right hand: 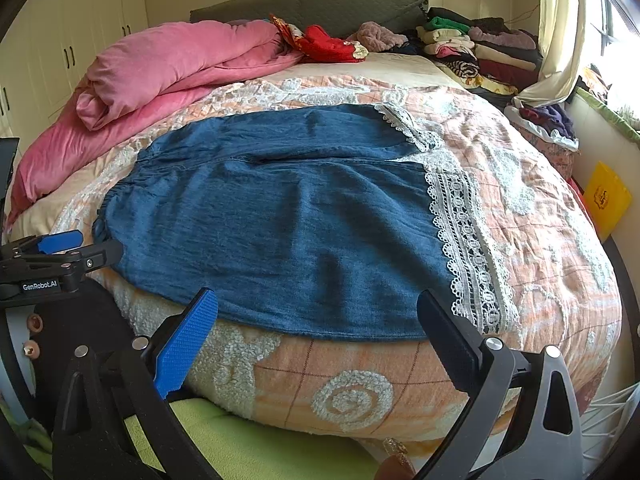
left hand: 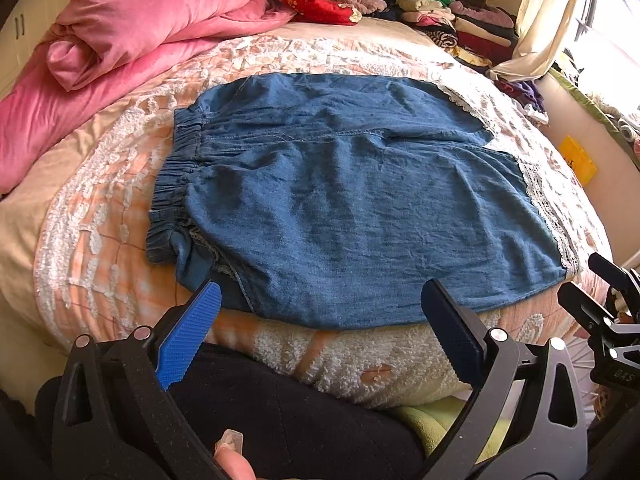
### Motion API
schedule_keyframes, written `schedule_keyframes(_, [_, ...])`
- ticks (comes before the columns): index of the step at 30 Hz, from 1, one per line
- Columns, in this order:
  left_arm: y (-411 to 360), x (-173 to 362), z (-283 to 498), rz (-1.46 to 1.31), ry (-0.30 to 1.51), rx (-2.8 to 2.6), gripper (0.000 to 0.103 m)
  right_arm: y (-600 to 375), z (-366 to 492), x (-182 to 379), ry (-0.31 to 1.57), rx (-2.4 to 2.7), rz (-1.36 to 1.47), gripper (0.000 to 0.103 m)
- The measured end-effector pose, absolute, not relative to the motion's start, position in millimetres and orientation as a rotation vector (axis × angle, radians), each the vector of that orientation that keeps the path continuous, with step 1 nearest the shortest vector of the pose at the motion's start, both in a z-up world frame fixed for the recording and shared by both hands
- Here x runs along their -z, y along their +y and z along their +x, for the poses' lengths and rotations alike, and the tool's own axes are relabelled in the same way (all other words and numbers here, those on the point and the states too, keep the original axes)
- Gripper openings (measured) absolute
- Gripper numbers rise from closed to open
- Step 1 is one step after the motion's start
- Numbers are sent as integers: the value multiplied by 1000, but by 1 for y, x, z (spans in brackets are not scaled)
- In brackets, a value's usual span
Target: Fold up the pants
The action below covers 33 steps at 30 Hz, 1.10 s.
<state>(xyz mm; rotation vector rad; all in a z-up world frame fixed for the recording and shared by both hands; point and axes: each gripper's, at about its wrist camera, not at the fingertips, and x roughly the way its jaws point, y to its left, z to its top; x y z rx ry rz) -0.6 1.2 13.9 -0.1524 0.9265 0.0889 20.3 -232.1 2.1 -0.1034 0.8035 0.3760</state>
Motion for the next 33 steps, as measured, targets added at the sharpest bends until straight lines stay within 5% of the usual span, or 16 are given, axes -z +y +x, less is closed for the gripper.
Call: schedule_keyframes(33, [7, -13, -2, -145, 917, -96, 94, -228, 25, -7, 790, -378, -112, 99])
